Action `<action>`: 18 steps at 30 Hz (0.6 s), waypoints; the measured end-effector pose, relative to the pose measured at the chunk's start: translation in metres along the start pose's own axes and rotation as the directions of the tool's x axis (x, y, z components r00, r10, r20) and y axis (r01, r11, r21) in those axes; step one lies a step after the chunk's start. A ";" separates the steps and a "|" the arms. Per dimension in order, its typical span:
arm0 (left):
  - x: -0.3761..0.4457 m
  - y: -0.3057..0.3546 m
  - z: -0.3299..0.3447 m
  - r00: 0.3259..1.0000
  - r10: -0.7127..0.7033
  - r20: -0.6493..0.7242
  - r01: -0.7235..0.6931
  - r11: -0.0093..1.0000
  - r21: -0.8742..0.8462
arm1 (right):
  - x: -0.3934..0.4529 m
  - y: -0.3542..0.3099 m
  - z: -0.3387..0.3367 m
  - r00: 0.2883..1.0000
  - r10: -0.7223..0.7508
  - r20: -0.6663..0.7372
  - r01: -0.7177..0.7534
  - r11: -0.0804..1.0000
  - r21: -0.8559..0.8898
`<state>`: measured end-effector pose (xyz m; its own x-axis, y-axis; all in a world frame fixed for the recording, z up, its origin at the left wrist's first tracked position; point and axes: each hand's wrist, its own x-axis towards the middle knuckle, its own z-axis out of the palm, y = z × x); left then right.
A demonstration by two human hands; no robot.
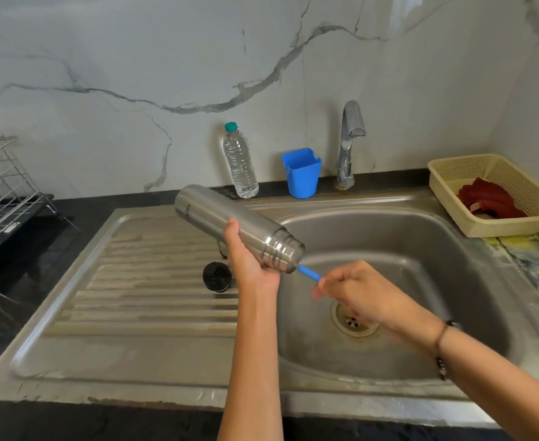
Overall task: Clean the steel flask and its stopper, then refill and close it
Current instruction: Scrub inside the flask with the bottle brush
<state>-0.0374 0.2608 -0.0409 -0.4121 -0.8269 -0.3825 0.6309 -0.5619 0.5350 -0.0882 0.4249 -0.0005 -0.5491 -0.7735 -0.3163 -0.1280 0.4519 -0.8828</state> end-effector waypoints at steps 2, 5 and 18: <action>-0.001 0.000 0.001 1.000 -0.003 -0.003 0.003 1.000 0.014 | 0.003 0.002 0.000 0.996 -0.086 -0.026 0.080 0.982 -0.169; 0.002 0.006 -0.001 1.000 0.006 -0.015 -0.006 1.000 -0.015 | 0.003 0.009 -0.006 0.991 -0.132 -0.038 0.112 0.939 -0.325; -0.012 -0.004 0.010 1.000 0.009 -0.014 -0.007 0.991 0.136 | 0.014 0.013 0.003 0.948 -0.287 -0.134 0.153 0.786 -0.600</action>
<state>-0.0418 0.2724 -0.0307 -0.3974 -0.8313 -0.3885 0.5382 -0.5541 0.6351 -0.0952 0.4182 -0.0179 -0.5946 -0.8040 0.0000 -0.6798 0.5028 -0.5338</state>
